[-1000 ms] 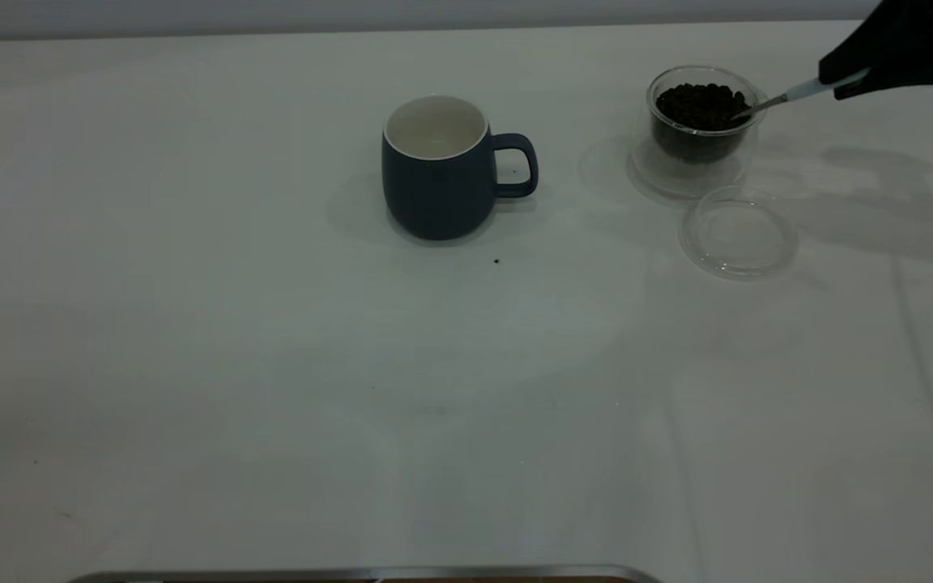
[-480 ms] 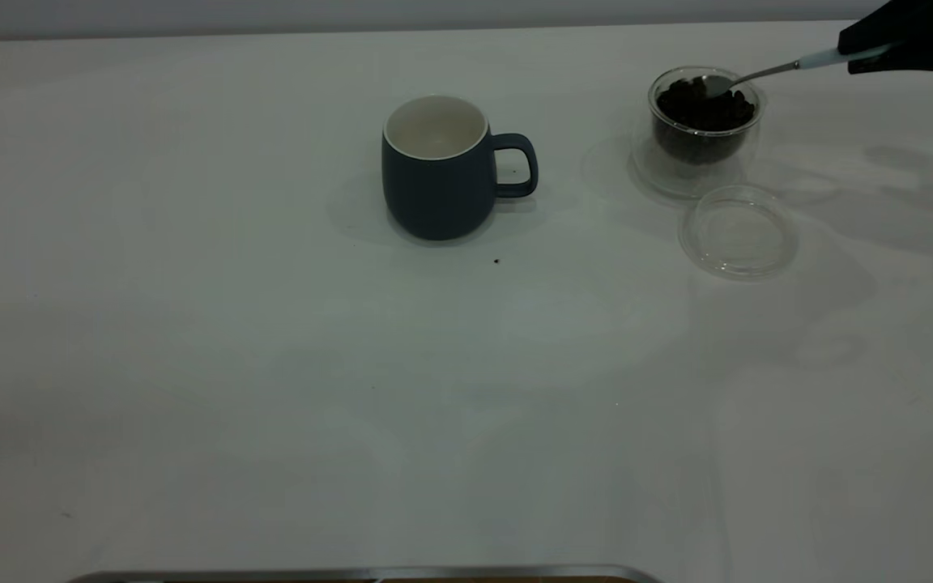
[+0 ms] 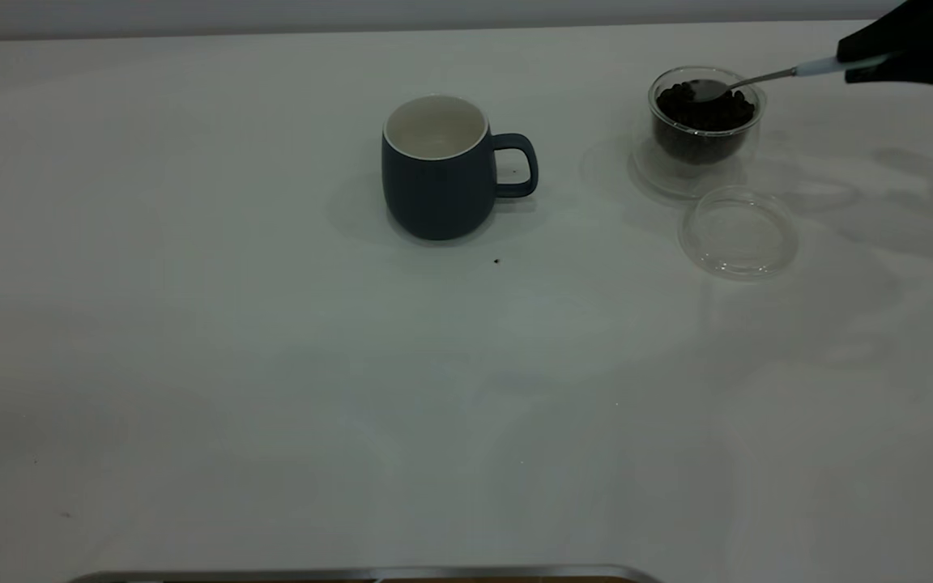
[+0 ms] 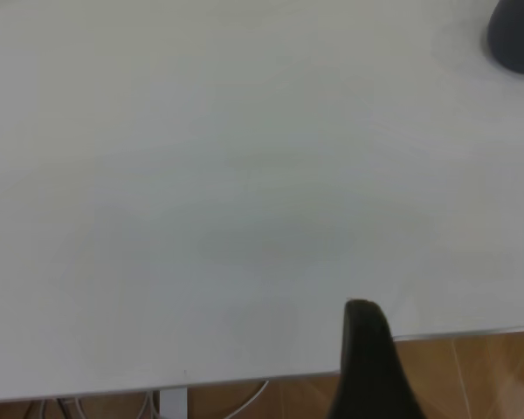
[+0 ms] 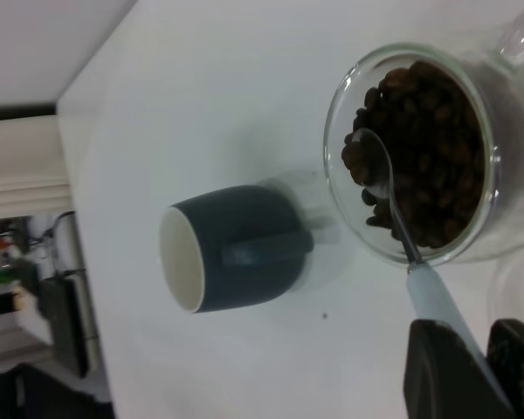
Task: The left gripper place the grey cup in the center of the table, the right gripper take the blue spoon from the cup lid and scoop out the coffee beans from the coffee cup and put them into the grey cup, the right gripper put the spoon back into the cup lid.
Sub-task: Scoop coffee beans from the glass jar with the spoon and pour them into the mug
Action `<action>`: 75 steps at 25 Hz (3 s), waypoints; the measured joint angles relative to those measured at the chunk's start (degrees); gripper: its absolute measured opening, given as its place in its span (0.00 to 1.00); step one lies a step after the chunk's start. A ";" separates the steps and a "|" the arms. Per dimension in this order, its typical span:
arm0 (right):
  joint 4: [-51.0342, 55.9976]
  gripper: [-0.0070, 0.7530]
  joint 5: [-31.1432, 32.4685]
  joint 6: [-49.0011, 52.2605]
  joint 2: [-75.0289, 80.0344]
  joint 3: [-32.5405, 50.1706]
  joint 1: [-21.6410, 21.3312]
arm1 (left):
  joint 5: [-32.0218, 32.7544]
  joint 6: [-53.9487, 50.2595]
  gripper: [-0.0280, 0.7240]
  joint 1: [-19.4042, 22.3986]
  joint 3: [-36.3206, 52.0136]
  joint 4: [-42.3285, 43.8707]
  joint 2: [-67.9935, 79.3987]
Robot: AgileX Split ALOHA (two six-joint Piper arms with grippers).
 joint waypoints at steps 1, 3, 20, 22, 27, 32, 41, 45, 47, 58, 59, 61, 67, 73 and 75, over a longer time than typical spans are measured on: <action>0.83 0.16 0.65 -0.86 0.55 0.00 0.00 | 0.00 0.00 0.77 0.00 0.00 0.00 0.00; 2.02 0.16 1.46 -1.87 0.94 0.00 0.00 | 0.00 0.00 0.77 0.00 0.00 0.00 0.00; 5.76 0.16 7.60 -5.33 0.94 0.00 2.63 | 0.00 0.00 0.77 0.00 0.00 0.00 0.00; 6.03 0.16 7.67 -5.37 0.94 0.00 3.04 | 0.00 0.00 0.77 0.00 0.00 0.00 0.00; 6.14 0.16 7.74 -5.40 0.94 0.00 3.66 | 0.00 0.00 0.77 0.00 0.00 0.00 0.00; 6.63 0.16 7.80 -5.44 0.94 0.00 6.02 | 0.00 0.00 0.77 0.00 0.00 0.00 0.00; 7.15 0.16 7.94 -5.59 0.94 0.00 4.20 | 0.00 0.00 0.77 0.00 0.00 0.00 0.00; 6.35 0.16 7.94 -5.53 0.94 0.00 0.13 | 0.00 0.00 0.77 0.00 0.00 0.00 0.00; 5.13 0.16 7.94 -5.03 0.94 0.00 -1.46 | 0.00 0.00 0.77 0.00 0.00 0.00 0.00; -1.88 0.16 -2.29 -3.24 0.94 -0.07 -1.31 | 0.00 0.00 0.77 0.00 0.00 0.00 0.00; -1.86 0.16 -3.27 -3.91 0.94 -0.07 -0.91 | 0.00 0.00 0.77 0.00 0.00 0.00 0.00; -1.81 0.16 -4.75 -5.21 0.94 -0.07 -0.30 | 0.00 0.00 0.77 0.00 0.00 0.00 0.00; -1.75 0.16 -6.68 -7.33 0.94 -0.07 0.45 | 0.00 0.00 0.77 0.00 0.00 0.00 0.00; -1.75 0.16 -5.66 -3.67 0.94 -0.07 0.45 | 0.00 0.00 0.77 0.00 0.00 0.00 0.00; -1.81 0.16 -5.34 -2.12 0.94 -0.07 0.45 | 0.00 0.00 0.77 0.00 0.00 0.00 0.00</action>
